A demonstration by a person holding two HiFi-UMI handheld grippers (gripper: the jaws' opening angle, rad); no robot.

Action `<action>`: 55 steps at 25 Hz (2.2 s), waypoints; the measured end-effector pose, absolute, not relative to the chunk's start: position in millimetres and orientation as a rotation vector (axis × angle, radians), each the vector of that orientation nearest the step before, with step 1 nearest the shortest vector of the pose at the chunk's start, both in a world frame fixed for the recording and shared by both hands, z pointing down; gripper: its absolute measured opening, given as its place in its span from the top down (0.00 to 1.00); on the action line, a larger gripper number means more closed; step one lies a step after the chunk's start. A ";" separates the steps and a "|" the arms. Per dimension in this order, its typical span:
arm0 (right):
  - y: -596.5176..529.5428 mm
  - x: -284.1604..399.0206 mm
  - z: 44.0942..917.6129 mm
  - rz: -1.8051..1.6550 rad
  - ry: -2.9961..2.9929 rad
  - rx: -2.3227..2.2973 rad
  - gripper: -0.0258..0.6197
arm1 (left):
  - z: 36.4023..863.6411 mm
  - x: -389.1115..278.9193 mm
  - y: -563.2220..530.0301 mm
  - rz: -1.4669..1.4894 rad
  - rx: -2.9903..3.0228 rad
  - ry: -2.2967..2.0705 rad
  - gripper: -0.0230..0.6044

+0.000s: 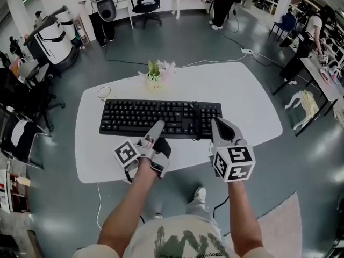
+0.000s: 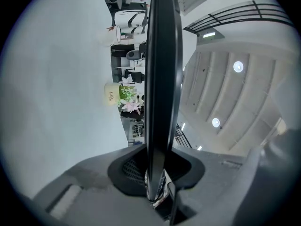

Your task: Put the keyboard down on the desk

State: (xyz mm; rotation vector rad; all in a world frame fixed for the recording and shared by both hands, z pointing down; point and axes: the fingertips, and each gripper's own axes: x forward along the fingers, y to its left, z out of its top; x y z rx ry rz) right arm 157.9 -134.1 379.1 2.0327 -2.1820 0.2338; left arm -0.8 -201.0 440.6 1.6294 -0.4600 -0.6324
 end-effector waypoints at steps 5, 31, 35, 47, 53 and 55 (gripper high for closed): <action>-185.3 177.3 371.5 0.234 -2.277 1.908 0.96 | 436.0 14.8 -230.3 -0.691 1.618 -0.544 0.82; -259.6 167.3 383.0 0.235 -2.523 1.572 0.96 | 444.5 5.4 -253.7 -0.868 1.570 -0.762 0.82; -261.8 162.9 382.0 0.239 -2.509 1.597 0.96 | 448.2 0.9 -259.4 -0.856 1.577 -0.752 0.82; -274.9 142.0 389.6 0.244 -2.465 1.609 0.96 | 474.8 -4.3 -273.4 -0.851 1.540 -0.692 0.82; -278.1 138.1 396.2 0.245 -2.433 1.594 0.96 | 496.4 -0.4 -277.2 -0.826 1.508 -0.687 0.82; -280.0 139.2 397.7 0.248 -2.423 1.596 0.96 | 503.5 3.2 -279.6 -0.816 1.498 -0.684 0.82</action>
